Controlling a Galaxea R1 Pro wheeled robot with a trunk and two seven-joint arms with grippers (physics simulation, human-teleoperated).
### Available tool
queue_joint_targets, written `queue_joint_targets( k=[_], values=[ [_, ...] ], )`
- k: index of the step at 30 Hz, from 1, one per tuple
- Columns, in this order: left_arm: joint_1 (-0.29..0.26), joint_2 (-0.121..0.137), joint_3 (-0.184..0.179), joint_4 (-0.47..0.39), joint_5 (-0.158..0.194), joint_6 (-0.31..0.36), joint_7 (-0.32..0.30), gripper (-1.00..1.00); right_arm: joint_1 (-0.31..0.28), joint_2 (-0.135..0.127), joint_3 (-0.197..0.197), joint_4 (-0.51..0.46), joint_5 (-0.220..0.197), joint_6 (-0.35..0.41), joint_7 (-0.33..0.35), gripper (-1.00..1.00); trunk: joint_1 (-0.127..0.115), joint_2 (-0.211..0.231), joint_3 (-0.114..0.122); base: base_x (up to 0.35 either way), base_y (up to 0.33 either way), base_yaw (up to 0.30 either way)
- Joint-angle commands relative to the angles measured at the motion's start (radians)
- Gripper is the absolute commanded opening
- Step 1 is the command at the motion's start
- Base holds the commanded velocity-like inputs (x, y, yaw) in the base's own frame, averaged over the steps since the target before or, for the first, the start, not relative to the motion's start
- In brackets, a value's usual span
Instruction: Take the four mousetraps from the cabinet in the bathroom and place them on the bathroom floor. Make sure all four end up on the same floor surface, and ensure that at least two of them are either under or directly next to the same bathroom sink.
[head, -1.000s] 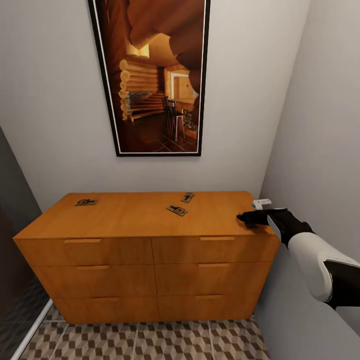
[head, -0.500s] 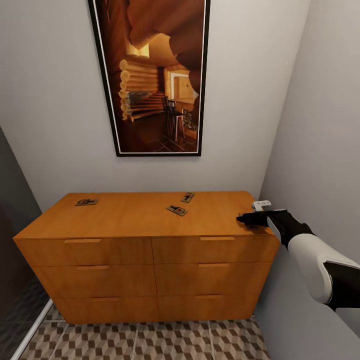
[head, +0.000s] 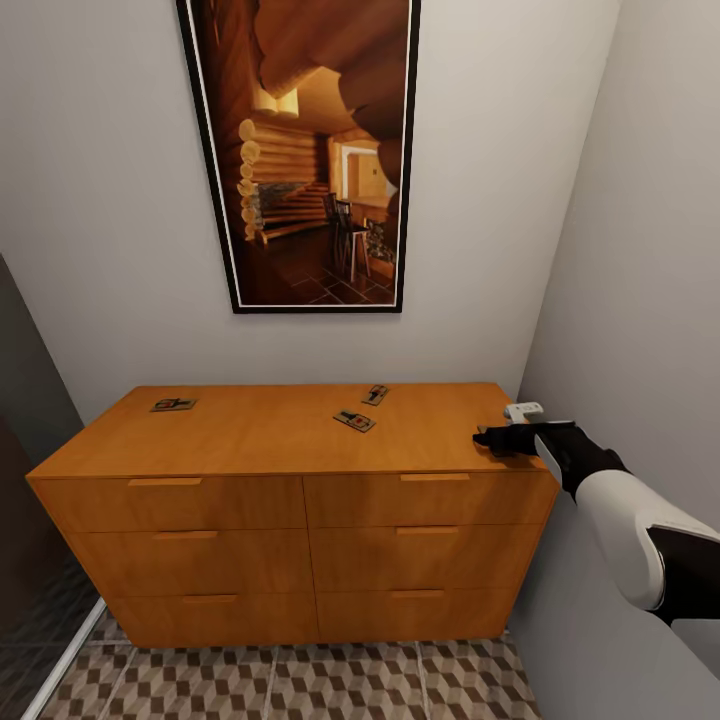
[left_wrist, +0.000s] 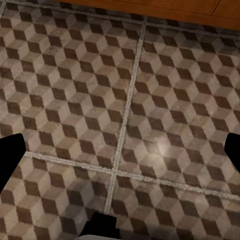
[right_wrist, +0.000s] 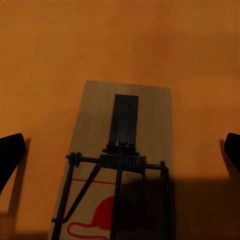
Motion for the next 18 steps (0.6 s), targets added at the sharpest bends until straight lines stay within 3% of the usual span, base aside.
queue_joint_targets(
  k=[1, 18],
  values=[
    [-0.002, 0.000, -0.004, 0.003, 0.003, -0.006, 0.003, 1.00, 0.003, 0.000, -0.001, 0.009, 0.019, 0.004, 0.007, 1.00, 0.000, 0.000, -0.001, 0.000, 0.000, 0.000],
    [-0.002, 0.000, -0.004, 0.003, 0.003, -0.006, 0.003, 1.00, 0.012, 0.000, -0.001, 0.010, 0.019, 0.001, 0.009, 1.00, 0.000, 0.000, -0.001, 0.000, 0.000, 0.000]
  ],
)
